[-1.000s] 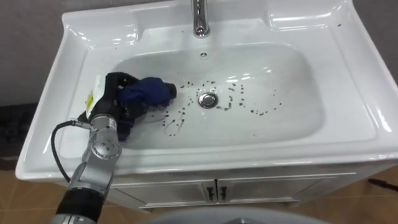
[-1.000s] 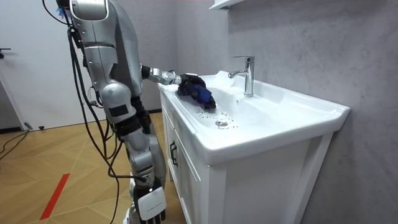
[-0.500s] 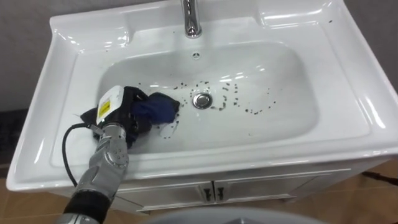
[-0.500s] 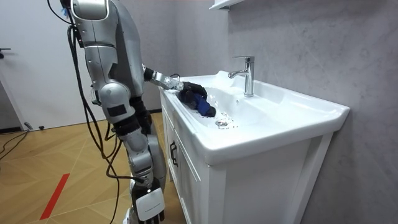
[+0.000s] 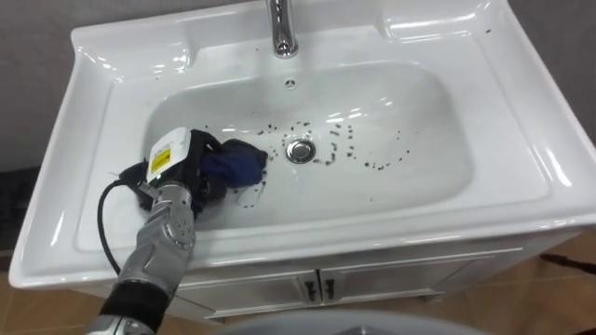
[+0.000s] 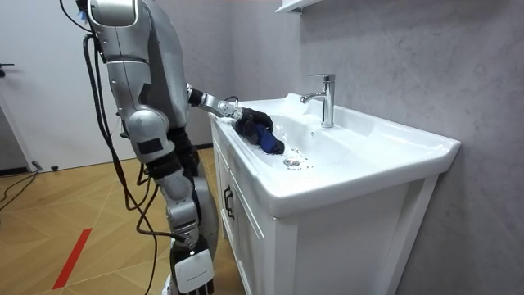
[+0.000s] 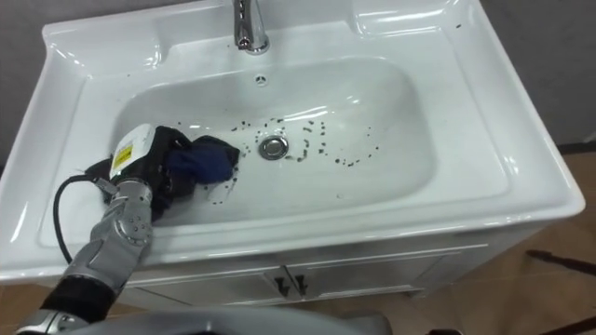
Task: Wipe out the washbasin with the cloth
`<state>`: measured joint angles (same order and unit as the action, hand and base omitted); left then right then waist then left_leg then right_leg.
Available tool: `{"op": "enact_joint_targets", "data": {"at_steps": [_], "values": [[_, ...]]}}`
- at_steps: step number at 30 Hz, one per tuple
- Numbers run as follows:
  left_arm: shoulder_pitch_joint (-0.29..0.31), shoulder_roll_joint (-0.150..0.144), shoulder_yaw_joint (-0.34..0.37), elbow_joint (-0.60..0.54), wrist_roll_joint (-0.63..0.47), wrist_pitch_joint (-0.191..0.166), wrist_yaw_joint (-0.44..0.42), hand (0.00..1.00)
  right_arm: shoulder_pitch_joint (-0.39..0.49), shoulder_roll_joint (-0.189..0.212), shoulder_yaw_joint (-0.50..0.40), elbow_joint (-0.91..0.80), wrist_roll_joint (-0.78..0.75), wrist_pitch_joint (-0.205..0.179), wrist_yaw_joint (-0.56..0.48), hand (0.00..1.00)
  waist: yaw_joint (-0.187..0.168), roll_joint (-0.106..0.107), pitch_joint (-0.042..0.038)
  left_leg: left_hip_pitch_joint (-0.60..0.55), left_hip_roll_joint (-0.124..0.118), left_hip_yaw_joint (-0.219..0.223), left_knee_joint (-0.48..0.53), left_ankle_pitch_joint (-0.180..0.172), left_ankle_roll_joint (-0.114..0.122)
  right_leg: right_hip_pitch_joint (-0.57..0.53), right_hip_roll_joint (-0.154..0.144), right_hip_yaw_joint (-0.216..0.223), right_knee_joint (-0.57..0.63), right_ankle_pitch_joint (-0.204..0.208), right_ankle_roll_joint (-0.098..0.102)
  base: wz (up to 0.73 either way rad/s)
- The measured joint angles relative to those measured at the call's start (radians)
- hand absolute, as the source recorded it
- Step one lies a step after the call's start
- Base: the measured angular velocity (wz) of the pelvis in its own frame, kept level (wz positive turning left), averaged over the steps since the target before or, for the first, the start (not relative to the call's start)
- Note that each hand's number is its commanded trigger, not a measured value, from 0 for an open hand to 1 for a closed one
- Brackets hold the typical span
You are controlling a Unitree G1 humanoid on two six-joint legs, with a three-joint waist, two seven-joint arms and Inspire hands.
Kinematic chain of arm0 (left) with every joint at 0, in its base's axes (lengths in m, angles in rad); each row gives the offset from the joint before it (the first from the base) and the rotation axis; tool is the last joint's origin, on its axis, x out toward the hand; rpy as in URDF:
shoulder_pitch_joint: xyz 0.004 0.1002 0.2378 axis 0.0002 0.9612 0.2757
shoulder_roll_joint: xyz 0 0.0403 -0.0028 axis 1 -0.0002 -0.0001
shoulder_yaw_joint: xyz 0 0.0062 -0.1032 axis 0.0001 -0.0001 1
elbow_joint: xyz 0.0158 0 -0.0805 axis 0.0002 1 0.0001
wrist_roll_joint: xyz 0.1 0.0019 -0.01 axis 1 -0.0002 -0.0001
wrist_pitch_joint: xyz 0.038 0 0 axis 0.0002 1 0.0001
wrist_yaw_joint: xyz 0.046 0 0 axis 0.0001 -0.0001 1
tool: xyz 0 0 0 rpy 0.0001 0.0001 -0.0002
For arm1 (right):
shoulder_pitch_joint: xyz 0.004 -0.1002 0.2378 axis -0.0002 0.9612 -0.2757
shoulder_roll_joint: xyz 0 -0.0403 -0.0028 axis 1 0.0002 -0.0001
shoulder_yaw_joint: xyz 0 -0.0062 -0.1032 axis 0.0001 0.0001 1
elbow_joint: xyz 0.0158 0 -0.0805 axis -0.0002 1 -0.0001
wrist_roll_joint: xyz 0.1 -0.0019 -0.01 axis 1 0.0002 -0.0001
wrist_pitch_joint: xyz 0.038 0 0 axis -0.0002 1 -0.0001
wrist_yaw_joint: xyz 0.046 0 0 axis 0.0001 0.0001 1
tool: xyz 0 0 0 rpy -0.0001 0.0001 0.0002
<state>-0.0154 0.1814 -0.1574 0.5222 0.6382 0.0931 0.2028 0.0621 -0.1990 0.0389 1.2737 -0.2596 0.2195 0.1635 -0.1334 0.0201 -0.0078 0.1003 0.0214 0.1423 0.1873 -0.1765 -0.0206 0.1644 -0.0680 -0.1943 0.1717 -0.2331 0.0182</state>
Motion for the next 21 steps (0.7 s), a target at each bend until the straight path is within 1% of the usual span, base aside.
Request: {"op": "enact_joint_targets", "data": {"at_steps": [2, 5, 8, 10, 12, 15, 19, 21], "values": [[-0.006, -0.001, 0.000, 0.008, -0.031, 0.000, -0.003, 1.00, 0.000, 0.000, 0.000, 0.000, 0.019, 0.000, 0.000, 0.00, 0.001, 0.000, 0.0003, 0.000, 0.000, 0.000, 0.000, 0.000, 0.000, -0.001, 0.000, 0.005, 0.000, 0.000, 0.000, 0.00], [-0.027, -0.003, 0.001, 0.034, -0.179, 0.000, -0.023, 1.00, -0.001, -0.001, 0.000, -0.001, 0.028, 0.001, -0.001, 0.00, 0.005, 0.000, 0.0006, 0.000, 0.001, 0.007, 0.000, 0.000, 0.000, -0.004, 0.000, 0.005, 0.000, 0.000, 0.000, -0.05], [-0.051, -0.006, 0.000, 0.077, -0.319, -0.012, -0.042, 1.00, -0.001, 0.000, -0.002, -0.001, 0.030, 0.001, -0.018, 0.00, 0.004, 0.002, 0.0019, 0.000, 0.000, 0.012, -0.001, 0.000, 0.000, -0.004, -0.001, 0.007, -0.002, 0.000, 0.000, -0.01], [-0.056, -0.014, 0.007, 0.090, -0.396, -0.016, -0.053, 1.00, -0.001, 0.001, -0.003, -0.001, 0.029, 0.001, -0.025, 0.00, 0.004, 0.002, 0.0019, 0.000, 0.000, 0.011, -0.001, 0.000, 0.000, -0.005, -0.001, 0.007, -0.001, 0.000, 0.000, 0.00], [-0.058, -0.023, 0.011, 0.099, -0.552, -0.016, -0.080, 1.00, -0.005, 0.002, -0.009, -0.001, 0.028, 0.009, -0.041, 0.00, 0.004, 0.002, 0.0021, 0.002, 0.001, 0.013, -0.001, 0.000, 0.000, -0.005, -0.001, 0.008, -0.002, -0.002, -0.001, -0.04], [-0.059, -0.043, 0.015, 0.121, -0.669, -0.021, -0.118, 1.00, -0.005, 0.006, -0.021, -0.001, 0.031, 0.021, -0.053, 0.00, 0.004, 0.002, 0.0019, 0.009, 0.002, 0.020, -0.004, 0.000, 0.000, -0.003, -0.001, 0.011, 0.000, -0.003, -0.003, -0.08], [-0.058, -0.051, 0.039, 0.136, -0.735, -0.022, -0.153, 1.00, -0.002, 0.007, -0.024, -0.002, 0.038, 0.022, -0.061, 0.00, 0.007, 0.001, 0.0016, 0.018, 0.002, 0.026, -0.008, 0.000, 0.000, -0.002, 0.001, 0.026, 0.001, -0.005, -0.005, -0.11], [-0.056, -0.051, 0.049, 0.145, -0.761, -0.023, -0.167, 1.00, -0.001, 0.008, -0.024, -0.005, 0.038, 0.023, -0.062, 0.00, 0.010, 0.001, 0.0015, 0.023, 0.003, 0.038, -0.010, 0.000, 0.000, -0.001, 0.001, 0.032, 0.001, -0.006, -0.005, -0.09]]}}
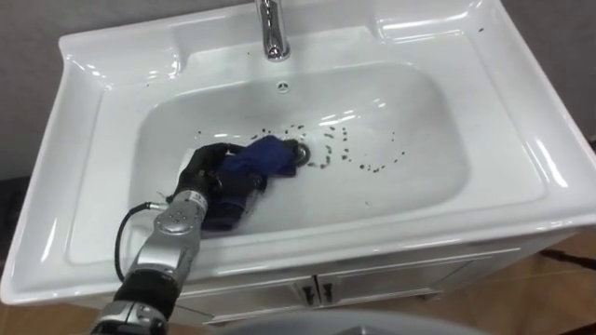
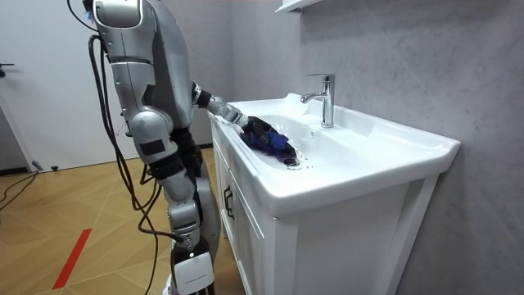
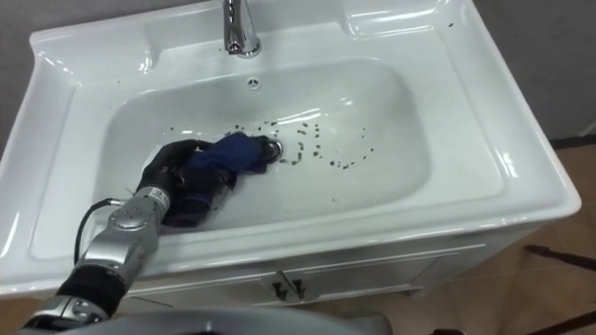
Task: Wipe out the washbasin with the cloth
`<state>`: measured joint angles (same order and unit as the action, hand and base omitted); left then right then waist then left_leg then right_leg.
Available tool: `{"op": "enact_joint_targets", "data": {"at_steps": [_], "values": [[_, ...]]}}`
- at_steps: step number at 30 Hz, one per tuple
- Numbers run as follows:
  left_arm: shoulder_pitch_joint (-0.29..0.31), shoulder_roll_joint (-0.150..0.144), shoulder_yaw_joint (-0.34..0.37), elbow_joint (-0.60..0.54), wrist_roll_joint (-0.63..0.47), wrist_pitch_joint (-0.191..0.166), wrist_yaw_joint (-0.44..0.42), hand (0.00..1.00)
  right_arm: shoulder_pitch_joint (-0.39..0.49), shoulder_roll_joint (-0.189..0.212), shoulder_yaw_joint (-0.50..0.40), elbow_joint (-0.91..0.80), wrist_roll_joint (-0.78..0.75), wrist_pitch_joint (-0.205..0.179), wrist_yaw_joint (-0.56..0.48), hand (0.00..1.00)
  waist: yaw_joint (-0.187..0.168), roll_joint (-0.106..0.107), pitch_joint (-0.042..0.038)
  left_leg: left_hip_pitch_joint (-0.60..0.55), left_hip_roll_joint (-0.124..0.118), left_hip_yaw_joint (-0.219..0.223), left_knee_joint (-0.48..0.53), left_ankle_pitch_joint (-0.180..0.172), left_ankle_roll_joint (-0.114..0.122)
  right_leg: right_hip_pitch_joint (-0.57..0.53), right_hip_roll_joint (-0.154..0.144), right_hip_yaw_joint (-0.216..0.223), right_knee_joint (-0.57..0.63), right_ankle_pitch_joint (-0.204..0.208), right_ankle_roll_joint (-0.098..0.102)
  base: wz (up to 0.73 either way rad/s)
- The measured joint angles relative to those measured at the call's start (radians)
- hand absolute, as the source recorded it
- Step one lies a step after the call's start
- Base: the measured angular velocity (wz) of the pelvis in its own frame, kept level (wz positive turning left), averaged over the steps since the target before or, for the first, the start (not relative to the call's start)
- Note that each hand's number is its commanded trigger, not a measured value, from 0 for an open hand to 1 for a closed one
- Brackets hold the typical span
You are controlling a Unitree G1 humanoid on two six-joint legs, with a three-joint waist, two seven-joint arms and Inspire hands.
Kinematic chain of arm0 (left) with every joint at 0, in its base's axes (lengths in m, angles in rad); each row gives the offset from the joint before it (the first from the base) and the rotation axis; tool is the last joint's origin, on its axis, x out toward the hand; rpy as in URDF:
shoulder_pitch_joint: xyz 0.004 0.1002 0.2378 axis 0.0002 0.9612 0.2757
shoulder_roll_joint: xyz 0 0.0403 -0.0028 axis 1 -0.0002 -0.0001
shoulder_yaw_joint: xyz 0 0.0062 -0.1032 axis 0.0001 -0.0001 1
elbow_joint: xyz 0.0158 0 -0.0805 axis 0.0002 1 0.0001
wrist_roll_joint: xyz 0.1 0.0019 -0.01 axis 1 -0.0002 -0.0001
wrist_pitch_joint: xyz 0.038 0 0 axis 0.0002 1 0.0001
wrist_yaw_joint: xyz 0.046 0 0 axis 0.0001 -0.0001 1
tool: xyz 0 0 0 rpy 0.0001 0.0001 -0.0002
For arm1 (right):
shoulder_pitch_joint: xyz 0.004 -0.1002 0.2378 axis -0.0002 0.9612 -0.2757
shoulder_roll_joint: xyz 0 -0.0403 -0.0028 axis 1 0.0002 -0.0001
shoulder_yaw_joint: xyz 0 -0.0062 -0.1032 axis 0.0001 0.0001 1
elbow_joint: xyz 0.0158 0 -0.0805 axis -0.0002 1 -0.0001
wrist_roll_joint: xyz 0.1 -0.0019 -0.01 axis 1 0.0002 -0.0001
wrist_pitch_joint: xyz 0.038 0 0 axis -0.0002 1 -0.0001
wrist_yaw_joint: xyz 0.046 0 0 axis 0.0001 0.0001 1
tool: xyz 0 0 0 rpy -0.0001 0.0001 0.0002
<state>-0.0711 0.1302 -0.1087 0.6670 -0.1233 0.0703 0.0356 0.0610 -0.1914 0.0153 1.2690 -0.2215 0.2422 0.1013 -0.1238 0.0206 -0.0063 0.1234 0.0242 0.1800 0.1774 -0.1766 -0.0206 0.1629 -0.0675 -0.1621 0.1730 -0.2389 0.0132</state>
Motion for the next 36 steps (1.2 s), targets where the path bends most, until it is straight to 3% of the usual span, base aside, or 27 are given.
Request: {"op": "enact_joint_targets", "data": {"at_steps": [5, 9, 15, 28, 34, 36], "values": [[-0.007, -0.006, 0.000, 0.023, -0.005, -0.022, -0.015, 1.00, 0.001, 0.002, 0.001, 0.002, 0.024, 0.019, -0.006, 0.00, 0.024, -0.010, -0.0006, 0.018, 0.000, 0.009, -0.014, 0.000, 0.000, 0.003, 0.001, 0.017, 0.001, -0.002, 0.001, -0.09], [-0.019, -0.006, -0.013, 0.053, -0.042, -0.041, -0.022, 1.00, -0.001, 0.004, 0.001, 0.002, 0.068, 0.020, -0.019, 0.00, 0.025, -0.025, 0.0013, 0.027, -0.001, 0.010, -0.014, 0.000, 0.000, 0.013, 0.001, 0.021, -0.002, -0.003, 0.002, -0.03], [-0.027, -0.009, -0.026, 0.078, -0.041, -0.073, -0.023, 1.00, -0.004, 0.004, 0.001, 0.000, 0.079, 0.012, -0.034, 0.00, 0.023, -0.028, 0.0006, 0.027, -0.001, 0.010, -0.014, 0.000, 0.000, 0.012, 0.002, 0.022, -0.002, -0.003, 0.002, 0.00], [-0.057, -0.018, -0.057, 0.080, -0.040, -0.066, -0.026, 1.00, -0.003, 0.013, 0.003, -0.003, 0.100, 0.017, -0.034, 0.00, 0.016, -0.043, -0.0002, 0.016, -0.001, 0.012, -0.013, 0.000, 0.000, 0.006, 0.001, 0.013, -0.003, -0.003, 0.002, 0.02], [-0.075, -0.028, -0.123, 0.058, -0.030, -0.028, -0.027, 1.00, -0.001, 0.013, 0.012, -0.011, 0.102, 0.017, -0.031, 0.00, 0.001, -0.044, 0.0002, 0.004, -0.001, 0.013, -0.013, 0.000, 0.000, -0.001, -0.001, 0.009, -0.002, -0.001, 0.003, 0.06], [-0.080, -0.031, -0.152, 0.026, -0.010, -0.001, -0.030, 1.00, -0.002, 0.012, 0.012, -0.029, 0.098, 0.017, -0.015, 0.00, -0.021, -0.043, 0.0008, -0.009, -0.001, 0.012, -0.012, 0.000, 0.000, -0.012, 0.000, 0.009, -0.003, 0.000, 0.005, 0.05]]}}
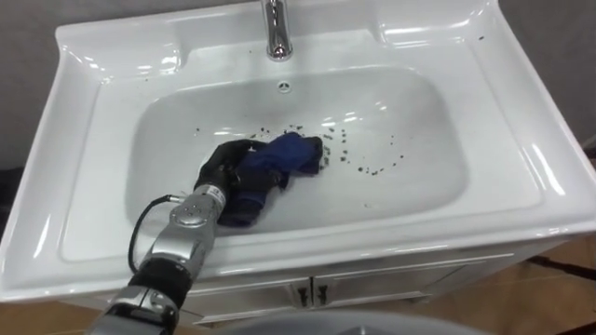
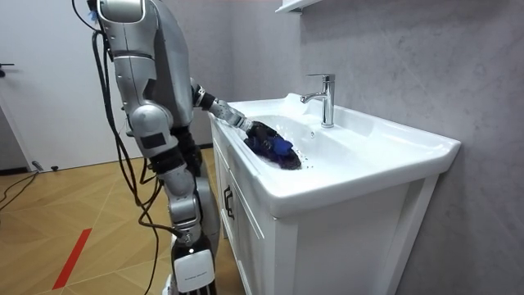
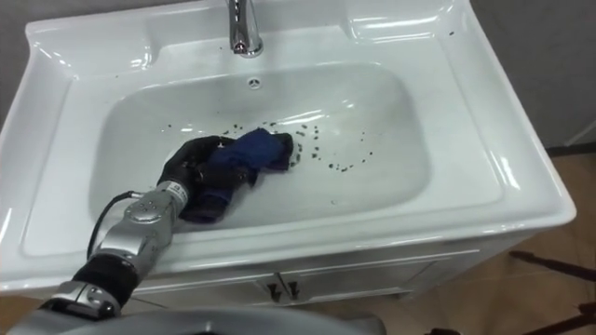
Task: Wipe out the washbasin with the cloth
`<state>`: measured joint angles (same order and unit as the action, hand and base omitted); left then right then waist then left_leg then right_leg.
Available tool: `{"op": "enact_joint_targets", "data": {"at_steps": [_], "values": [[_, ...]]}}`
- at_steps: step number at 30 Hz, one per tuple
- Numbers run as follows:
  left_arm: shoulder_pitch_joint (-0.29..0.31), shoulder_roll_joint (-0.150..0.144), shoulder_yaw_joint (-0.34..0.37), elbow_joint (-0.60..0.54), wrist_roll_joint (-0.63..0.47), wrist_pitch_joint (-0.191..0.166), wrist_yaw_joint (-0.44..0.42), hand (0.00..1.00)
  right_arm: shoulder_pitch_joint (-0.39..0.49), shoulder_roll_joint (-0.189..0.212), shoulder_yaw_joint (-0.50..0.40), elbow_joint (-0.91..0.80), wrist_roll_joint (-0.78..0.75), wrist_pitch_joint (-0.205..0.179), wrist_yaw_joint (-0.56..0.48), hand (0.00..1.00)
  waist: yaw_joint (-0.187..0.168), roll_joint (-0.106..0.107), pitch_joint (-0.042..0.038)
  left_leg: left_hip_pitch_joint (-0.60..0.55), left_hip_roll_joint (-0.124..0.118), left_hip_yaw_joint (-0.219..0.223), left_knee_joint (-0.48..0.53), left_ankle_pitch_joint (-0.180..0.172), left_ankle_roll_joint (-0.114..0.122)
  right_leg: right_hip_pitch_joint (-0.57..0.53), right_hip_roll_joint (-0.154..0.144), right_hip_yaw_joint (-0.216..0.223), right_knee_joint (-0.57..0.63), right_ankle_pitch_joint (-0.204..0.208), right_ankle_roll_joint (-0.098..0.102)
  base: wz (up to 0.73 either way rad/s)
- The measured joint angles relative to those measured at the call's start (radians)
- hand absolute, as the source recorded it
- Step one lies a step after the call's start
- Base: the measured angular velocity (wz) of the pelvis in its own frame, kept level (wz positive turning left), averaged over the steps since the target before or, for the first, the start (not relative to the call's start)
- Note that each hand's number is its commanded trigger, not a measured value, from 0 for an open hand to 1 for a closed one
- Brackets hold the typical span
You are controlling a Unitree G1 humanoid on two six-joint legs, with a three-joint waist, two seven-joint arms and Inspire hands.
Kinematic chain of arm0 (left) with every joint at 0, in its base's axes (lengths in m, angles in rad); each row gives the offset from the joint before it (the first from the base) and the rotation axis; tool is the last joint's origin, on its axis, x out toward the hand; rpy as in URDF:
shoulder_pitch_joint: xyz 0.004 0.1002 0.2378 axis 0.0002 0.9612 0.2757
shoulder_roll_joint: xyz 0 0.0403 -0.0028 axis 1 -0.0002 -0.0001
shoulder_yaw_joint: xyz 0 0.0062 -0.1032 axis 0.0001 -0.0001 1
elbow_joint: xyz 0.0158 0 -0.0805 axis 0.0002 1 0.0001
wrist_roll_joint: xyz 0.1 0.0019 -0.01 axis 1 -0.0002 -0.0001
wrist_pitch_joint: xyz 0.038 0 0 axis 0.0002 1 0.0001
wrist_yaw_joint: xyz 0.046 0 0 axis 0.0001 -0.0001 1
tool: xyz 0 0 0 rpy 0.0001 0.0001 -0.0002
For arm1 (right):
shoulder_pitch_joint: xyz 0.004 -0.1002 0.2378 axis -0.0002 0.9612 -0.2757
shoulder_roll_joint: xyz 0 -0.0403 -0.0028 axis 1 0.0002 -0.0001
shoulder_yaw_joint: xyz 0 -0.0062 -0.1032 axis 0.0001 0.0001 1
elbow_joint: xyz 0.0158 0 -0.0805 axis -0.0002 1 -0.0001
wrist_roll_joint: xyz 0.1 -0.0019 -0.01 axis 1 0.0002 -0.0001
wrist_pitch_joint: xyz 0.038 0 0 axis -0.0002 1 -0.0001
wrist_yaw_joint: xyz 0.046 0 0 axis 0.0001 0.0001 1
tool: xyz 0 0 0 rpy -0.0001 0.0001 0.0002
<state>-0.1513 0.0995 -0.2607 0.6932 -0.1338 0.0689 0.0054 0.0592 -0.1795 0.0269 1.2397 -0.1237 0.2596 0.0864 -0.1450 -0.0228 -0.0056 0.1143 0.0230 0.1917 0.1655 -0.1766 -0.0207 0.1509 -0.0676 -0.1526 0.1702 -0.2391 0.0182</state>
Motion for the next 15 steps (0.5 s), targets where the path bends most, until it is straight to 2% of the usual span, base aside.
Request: {"op": "enact_joint_targets", "data": {"at_steps": [4, 9, 11, 13, 15], "values": [[-0.012, 0.000, -0.039, -0.006, 0.029, 0.016, -0.010, 1.00, -0.003, -0.002, 0.000, 0.000, 0.001, -0.006, 0.007, 0.00, -0.023, 0.003, 0.0016, -0.001, -0.001, 0.000, 0.000, 0.000, 0.000, -0.002, 0.000, 0.008, 0.000, 0.003, 0.002, -0.05], [-0.040, -0.007, -0.058, -0.007, 0.047, 0.026, -0.012, 1.00, -0.009, -0.011, 0.001, 0.005, 0.000, -0.009, 0.006, 0.00, -0.053, 0.025, 0.0089, -0.019, 0.000, 0.008, 0.001, 0.000, 0.000, -0.023, -0.001, 0.011, 0.002, 0.005, 0.002, 0.00], [-0.045, -0.008, -0.061, -0.009, 0.063, 0.033, -0.012, 1.00, -0.006, -0.012, 0.010, 0.006, 0.001, -0.009, 0.004, 0.00, -0.064, 0.031, 0.0086, -0.019, 0.000, 0.019, 0.001, 0.000, 0.000, -0.023, -0.001, 0.011, 0.002, 0.005, 0.002, -0.03], [-0.049, -0.004, -0.080, -0.036, 0.098, 0.051, -0.011, 1.00, -0.001, -0.010, 0.023, 0.004, 0.009, -0.008, 0.004, 0.00, -0.073, 0.034, 0.0084, -0.021, 0.000, 0.023, 0.001, 0.000, 0.000, -0.025, -0.002, 0.007, 0.000, 0.005, 0.002, 0.02], [-0.065, -0.005, -0.133, -0.095, 0.196, 0.085, -0.011, 1.00, 0.000, -0.005, 0.041, 0.005, 0.012, -0.001, 0.004, 0.00, -0.088, 0.043, 0.0077, -0.037, 0.000, 0.024, 0.002, 0.000, 0.000, -0.037, -0.003, 0.003, 0.005, 0.008, 0.004, 0.07]]}}
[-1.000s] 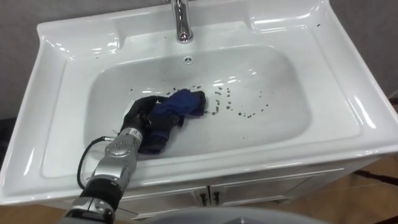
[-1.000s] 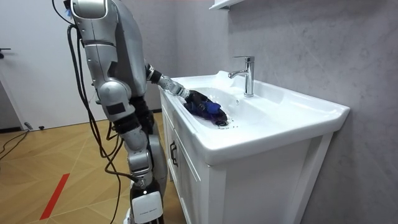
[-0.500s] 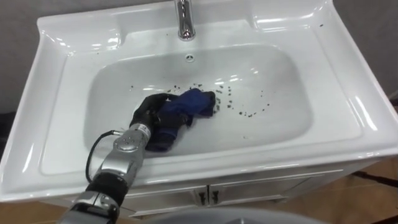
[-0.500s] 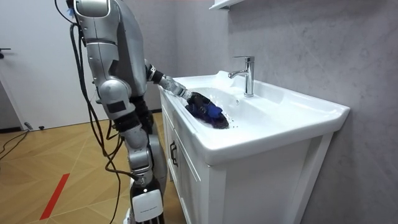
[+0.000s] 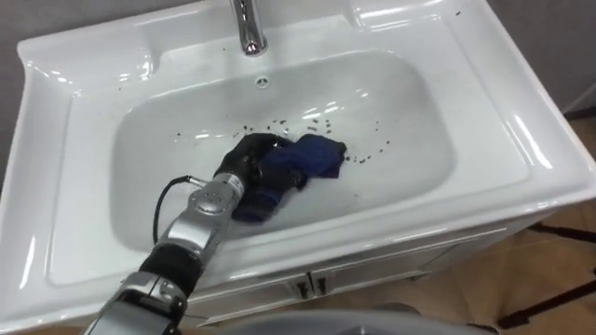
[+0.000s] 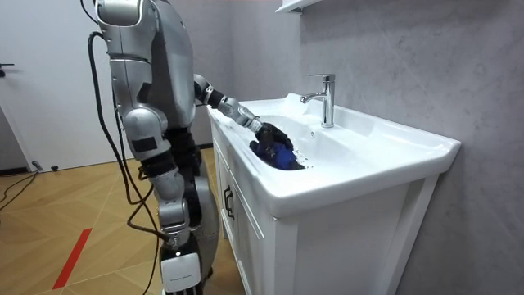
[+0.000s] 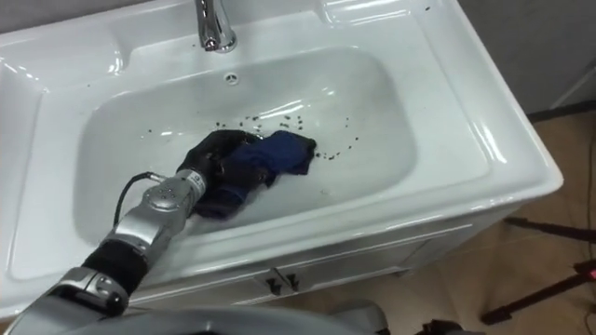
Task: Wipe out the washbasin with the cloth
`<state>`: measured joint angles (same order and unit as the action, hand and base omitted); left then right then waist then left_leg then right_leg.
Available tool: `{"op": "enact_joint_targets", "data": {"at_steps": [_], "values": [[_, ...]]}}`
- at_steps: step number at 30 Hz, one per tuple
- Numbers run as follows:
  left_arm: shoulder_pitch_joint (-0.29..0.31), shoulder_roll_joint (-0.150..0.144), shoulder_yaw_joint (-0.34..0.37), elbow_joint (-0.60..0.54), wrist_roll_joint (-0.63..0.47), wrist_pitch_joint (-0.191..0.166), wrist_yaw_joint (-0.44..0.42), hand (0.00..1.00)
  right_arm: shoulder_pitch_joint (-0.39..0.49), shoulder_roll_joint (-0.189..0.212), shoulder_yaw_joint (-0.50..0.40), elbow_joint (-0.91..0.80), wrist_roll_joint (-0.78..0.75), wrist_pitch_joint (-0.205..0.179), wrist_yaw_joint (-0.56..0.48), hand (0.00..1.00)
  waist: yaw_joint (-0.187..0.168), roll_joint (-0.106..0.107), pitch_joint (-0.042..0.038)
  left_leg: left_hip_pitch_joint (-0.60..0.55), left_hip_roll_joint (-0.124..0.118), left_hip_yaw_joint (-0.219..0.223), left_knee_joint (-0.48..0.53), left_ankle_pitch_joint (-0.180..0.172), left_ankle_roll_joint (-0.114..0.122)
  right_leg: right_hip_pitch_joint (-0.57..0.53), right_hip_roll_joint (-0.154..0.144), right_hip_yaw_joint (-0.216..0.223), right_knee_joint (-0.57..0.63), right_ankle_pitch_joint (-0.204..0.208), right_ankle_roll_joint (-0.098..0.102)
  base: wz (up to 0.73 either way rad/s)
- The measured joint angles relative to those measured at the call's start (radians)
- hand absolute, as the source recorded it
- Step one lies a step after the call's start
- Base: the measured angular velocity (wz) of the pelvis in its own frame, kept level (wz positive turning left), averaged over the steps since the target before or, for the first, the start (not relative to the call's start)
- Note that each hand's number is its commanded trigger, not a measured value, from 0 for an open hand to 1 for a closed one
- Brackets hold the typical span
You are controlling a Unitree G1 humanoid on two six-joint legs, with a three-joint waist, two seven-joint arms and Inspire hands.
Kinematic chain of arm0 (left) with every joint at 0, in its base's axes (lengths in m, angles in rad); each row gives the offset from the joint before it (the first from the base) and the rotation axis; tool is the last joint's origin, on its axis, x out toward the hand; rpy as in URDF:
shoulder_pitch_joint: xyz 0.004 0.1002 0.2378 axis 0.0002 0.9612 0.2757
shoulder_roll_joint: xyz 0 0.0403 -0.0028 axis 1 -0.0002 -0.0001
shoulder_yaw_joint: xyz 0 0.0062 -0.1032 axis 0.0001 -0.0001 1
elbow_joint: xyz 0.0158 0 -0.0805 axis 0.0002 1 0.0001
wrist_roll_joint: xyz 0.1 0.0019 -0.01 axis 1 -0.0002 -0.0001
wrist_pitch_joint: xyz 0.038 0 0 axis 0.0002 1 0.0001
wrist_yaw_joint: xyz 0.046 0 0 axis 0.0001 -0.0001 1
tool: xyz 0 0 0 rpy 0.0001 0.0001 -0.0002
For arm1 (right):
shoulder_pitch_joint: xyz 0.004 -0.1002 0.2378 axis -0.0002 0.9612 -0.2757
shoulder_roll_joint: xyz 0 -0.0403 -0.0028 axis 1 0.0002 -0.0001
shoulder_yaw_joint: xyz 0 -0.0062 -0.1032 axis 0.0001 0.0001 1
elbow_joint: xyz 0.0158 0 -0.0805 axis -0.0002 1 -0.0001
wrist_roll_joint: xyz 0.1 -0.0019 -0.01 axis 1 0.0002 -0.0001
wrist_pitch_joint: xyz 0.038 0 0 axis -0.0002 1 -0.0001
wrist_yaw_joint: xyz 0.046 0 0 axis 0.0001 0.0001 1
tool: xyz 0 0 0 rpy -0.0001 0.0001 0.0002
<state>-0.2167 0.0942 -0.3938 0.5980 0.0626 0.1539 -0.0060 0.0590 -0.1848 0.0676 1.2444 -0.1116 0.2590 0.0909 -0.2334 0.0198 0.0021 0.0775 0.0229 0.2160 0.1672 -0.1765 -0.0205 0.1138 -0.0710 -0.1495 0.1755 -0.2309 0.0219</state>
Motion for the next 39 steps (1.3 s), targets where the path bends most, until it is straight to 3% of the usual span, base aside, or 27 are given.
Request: {"op": "enact_joint_targets", "data": {"at_steps": [4, 6, 7, 9, 10, 12, 20, 26, 39], "values": [[-0.062, -0.010, -0.081, -0.010, 0.099, 0.010, 0.000, 1.00, -0.009, -0.004, -0.001, 0.008, 0.015, -0.008, -0.014, 0.00, -0.042, 0.031, 0.0033, -0.013, -0.001, 0.001, 0.001, 0.000, 0.000, -0.020, -0.002, 0.006, 0.014, 0.005, 0.002, -0.02], [-0.103, -0.017, -0.117, -0.009, 0.139, 0.011, 0.004, 1.00, -0.011, -0.017, -0.001, 0.008, 0.017, -0.019, -0.024, 0.00, -0.077, 0.071, 0.0144, -0.018, -0.002, 0.004, 0.000, -0.001, 0.001, -0.028, -0.003, 0.008, 0.013, 0.009, 0.004, -0.07], [-0.111, -0.017, -0.126, -0.009, 0.150, 0.011, 0.005, 1.00, -0.010, -0.024, -0.001, 0.007, 0.016, -0.020, -0.024, 0.00, -0.087, 0.084, 0.0145, -0.020, -0.003, 0.004, 0.000, -0.001, 0.002, -0.030, -0.003, 0.007, 0.012, 0.010, 0.005, -0.05], [-0.142, -0.011, -0.149, -0.009, 0.173, 0.011, 0.007, 1.00, 0.001, -0.047, -0.002, 0.012, 0.015, -0.020, -0.022, 0.00, -0.109, 0.129, 0.0125, -0.025, -0.004, 0.005, 0.000, -0.001, 0.002, -0.039, -0.005, 0.012, 0.013, 0.010, 0.005, -0.07], [-0.149, -0.009, -0.150, -0.008, 0.172, 0.011, 0.007, 1.00, 0.001, -0.053, -0.002, 0.022, 0.015, -0.022, -0.022, 0.00, -0.117, 0.140, 0.0129, -0.029, -0.004, 0.006, 0.000, -0.001, 0.002, -0.044, -0.005, 0.012, 0.014, 0.010, 0.005, -0.09], [-0.189, -0.004, -0.160, 0.019, 0.168, 0.011, 0.007, 1.00, 0.001, -0.073, -0.004, 0.037, 0.023, -0.022, -0.022, 0.00, -0.130, 0.165, 0.0192, -0.033, -0.003, 0.021, -0.001, 0.001, 0.004, -0.060, -0.005, 0.024, 0.025, 0.009, 0.004, -0.15], [-0.251, 0.013, -0.161, 0.064, 0.165, 0.009, 0.008, 1.00, 0.016, -0.096, -0.004, 0.033, 0.064, -0.046, -0.032, 0.00, -0.173, 0.173, 0.0209, -0.052, -0.005, 0.027, 0.001, 0.004, 0.008, -0.096, -0.008, 0.042, 0.045, 0.004, 0.008, -0.05], [-0.308, 0.010, -0.168, 0.063, 0.169, 0.009, 0.008, 1.00, -0.003, -0.096, -0.001, 0.030, 0.067, -0.065, -0.037, 0.00, -0.177, 0.178, 0.0221, -0.085, -0.005, 0.028, 0.014, 0.005, 0.011, -0.131, -0.012, 0.042, 0.069, 0.004, 0.008, 0.00], [-0.340, 0.002, -0.165, 0.064, 0.215, -0.007, 0.009, 1.00, -0.016, -0.095, 0.021, 0.039, 0.076, -0.092, -0.071, 0.00, -0.172, 0.152, 0.0409, -0.102, -0.006, 0.036, 0.024, 0.006, 0.013, -0.158, -0.016, 0.046, 0.090, -0.003, 0.009, 0.00]]}}
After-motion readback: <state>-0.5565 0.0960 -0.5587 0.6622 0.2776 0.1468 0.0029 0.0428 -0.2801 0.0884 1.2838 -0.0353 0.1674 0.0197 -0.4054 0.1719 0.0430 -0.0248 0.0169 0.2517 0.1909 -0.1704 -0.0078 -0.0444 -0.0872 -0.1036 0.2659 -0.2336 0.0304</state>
